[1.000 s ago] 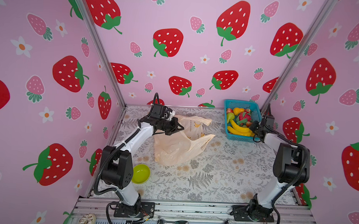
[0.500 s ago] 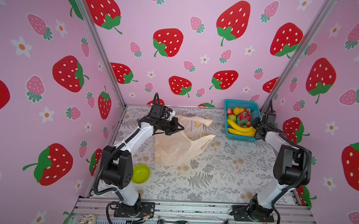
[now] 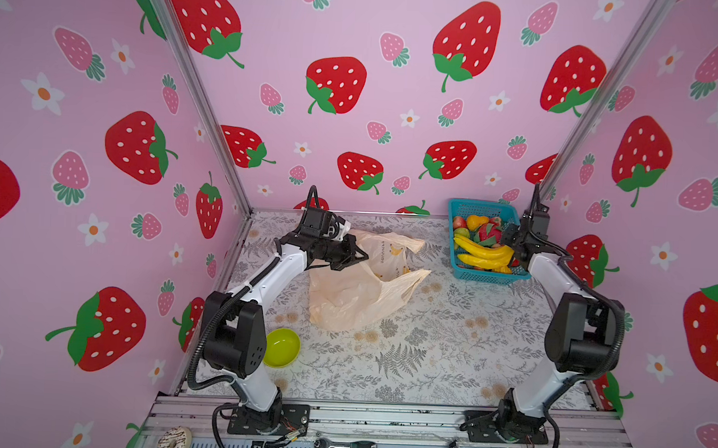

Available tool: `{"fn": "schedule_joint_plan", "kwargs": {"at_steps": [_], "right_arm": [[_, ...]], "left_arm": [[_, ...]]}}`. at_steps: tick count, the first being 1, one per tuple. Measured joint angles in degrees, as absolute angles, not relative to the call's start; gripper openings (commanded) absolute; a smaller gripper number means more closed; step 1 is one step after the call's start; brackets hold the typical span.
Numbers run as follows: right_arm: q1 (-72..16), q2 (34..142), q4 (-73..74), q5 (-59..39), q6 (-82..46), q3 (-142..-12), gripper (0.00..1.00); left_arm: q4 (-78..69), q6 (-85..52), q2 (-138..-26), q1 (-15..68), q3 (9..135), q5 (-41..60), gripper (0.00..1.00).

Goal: Place the fake fruits into the plastic bag and tie a complex knot
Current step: 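Grasp the yellow bananas in the basket with the right gripper, then carry the bananas with the right gripper toward the bag held by the left gripper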

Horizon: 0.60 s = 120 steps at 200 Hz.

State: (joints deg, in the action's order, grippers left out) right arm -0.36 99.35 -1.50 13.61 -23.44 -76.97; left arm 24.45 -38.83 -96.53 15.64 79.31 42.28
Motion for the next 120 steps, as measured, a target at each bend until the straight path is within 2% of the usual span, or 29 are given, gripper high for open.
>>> {"fn": "schedule_joint_plan", "kwargs": {"at_steps": [57,120], "right_arm": [[-4.86,91.37,-3.57,21.98,-18.11,-78.26,0.00],[-15.92,79.90,-5.61,21.19,-14.48,-72.99,0.00]], "left_arm": [[24.45,-38.81,-96.53,15.64,79.31,42.48,0.00],[24.23,-39.53,-96.44,15.64,79.31,43.38,0.00]]}}
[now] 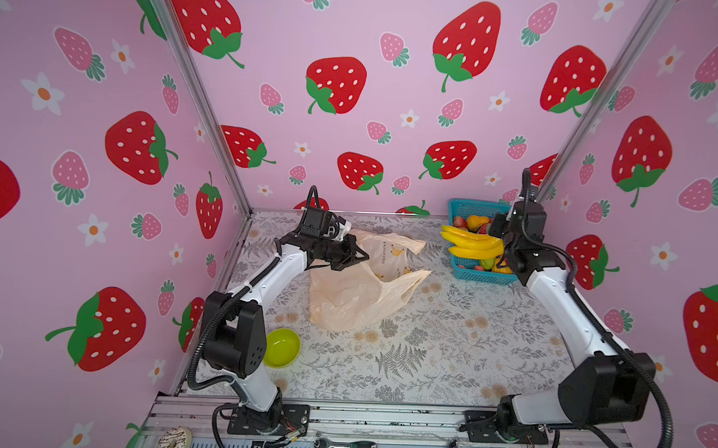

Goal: Place the fake fruits into the plastic bag and tie a complex knot
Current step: 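Carry the bananas with the right gripper toward the bag held by the left gripper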

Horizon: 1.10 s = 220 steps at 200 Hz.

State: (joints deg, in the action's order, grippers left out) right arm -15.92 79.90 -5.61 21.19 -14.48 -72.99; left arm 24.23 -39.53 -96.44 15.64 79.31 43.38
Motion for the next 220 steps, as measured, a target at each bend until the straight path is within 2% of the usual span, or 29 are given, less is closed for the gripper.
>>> {"fn": "schedule_joint_plan", "kwargs": {"at_steps": [79,157,220], "right_arm": [[-27.16,76.49,-8.45,20.23,-12.97,-63.57,0.00],[-31.79,81.36,-6.46,19.79,-13.61,-65.80,0.00],[-33.93,81.78,-6.24,23.00,-11.11,-69.97,0.00]], "left_arm": [[23.77,-40.80,-95.57,15.66,79.26,44.01,0.00],[23.81,-40.56,-95.57,16.14,79.26,43.92,0.00],[24.10,-38.94,-95.57,16.84,79.26,42.52,0.00]]}}
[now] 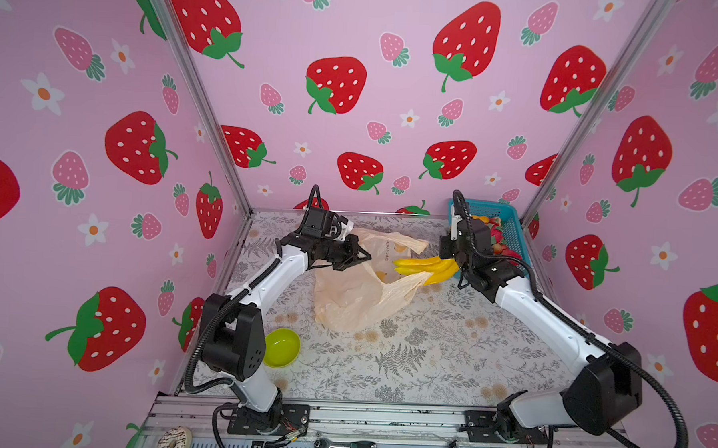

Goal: Place the fake fruits into the plastic bag and tie a complex knot
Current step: 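Carry the bananas with the right gripper toward the bag held by the left gripper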

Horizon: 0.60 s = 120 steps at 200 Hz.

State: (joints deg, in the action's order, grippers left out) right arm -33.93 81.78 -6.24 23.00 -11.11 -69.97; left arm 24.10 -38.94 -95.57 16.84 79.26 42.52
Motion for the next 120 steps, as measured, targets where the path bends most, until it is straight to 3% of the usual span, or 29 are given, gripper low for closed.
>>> {"fn": "schedule_joint_plan", "kwargs": {"at_steps": [120], "right_arm": [[-34.57,81.56,-0.64,23.42,-11.84,-68.49,0.00]], "left_arm": [[24.21,-39.03,-95.57,17.61,79.26,42.15,0.00]]}}
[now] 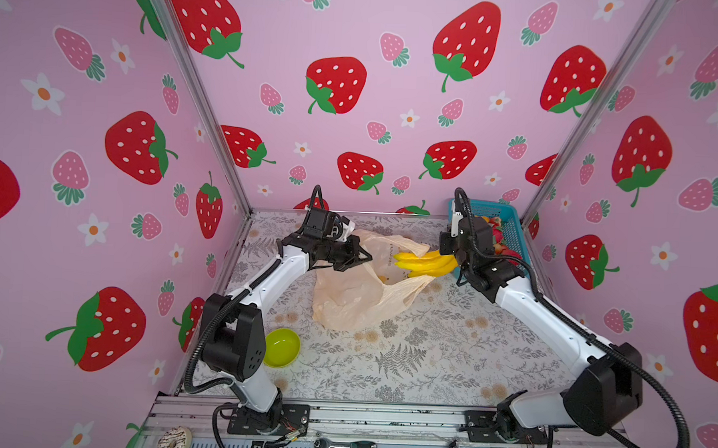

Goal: Place the fake fruits into the plastic bag and tie a complex knot
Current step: 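Carry the bananas with the right gripper toward the bag held by the left gripper, then lower the bananas into the bag opening with the right gripper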

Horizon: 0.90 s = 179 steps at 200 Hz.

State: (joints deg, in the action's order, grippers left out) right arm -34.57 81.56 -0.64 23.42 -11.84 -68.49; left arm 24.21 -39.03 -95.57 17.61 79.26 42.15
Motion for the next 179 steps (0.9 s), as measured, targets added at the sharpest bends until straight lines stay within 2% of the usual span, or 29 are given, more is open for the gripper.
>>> {"fn": "schedule_joint_plan", "kwargs": {"at_steps": [115,179], "right_arm": [[-37.01,80.01,22.09,16.51,-29.12,-47.31,0.00],[-37.01,79.75,30.22,14.94,-37.54,-41.23,0.00]], "left_arm": [[9.87,-55.40,-95.02,22.13,73.19,44.07,0.00],[1.54,-64.10,-94.98,25.82,69.23,41.91,0.00]]}}
